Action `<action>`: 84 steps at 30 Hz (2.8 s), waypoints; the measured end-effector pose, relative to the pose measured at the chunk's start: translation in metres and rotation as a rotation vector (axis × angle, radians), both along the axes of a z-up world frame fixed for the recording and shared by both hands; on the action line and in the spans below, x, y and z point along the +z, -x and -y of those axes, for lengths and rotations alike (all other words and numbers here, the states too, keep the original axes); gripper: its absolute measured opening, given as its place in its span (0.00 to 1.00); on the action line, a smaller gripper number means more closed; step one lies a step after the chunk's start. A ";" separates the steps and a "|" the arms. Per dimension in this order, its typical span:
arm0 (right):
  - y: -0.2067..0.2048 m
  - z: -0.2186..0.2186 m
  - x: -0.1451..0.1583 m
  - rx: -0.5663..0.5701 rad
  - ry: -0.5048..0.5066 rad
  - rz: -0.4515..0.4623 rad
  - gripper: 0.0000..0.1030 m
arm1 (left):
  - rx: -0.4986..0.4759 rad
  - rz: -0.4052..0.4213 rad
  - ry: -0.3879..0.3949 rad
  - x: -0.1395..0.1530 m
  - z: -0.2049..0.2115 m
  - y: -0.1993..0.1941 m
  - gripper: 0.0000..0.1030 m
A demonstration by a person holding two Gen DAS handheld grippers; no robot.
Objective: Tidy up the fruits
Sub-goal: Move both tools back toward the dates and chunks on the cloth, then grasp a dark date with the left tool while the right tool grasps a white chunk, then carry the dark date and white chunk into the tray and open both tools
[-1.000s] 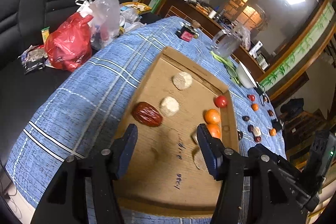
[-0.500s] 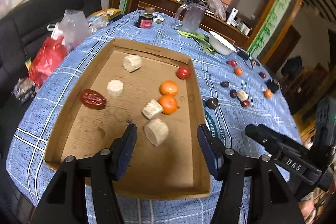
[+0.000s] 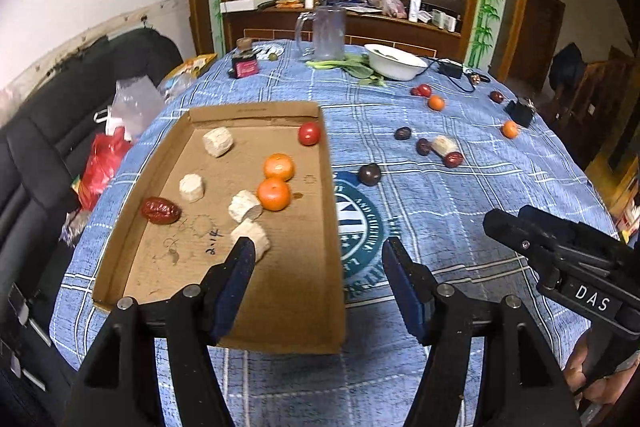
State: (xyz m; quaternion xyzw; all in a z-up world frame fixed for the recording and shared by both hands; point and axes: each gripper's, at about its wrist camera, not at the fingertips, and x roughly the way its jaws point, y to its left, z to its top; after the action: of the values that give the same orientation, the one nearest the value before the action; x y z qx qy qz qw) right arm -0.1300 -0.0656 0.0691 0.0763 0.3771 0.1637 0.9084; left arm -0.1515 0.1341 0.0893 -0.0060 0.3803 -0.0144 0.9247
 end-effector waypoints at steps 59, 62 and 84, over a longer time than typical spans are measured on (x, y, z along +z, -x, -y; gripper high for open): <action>-0.192 0.047 -0.044 -0.009 0.126 -0.123 0.64 | -0.133 -0.252 0.006 -0.060 0.057 -0.173 0.52; -0.201 0.040 -0.051 0.009 0.131 -0.133 0.64 | -0.137 -0.295 0.003 -0.073 0.059 -0.177 0.52; -0.191 0.048 -0.047 0.029 0.037 -0.083 0.30 | -0.107 -0.207 0.070 -0.053 0.050 -0.140 0.22</action>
State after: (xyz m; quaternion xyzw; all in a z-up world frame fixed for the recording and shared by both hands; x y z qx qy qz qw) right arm 0.0607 -0.1136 0.0218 0.0608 0.4184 0.1668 0.8907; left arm -0.0118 0.0841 0.0367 -0.0196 0.4728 -0.0763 0.8777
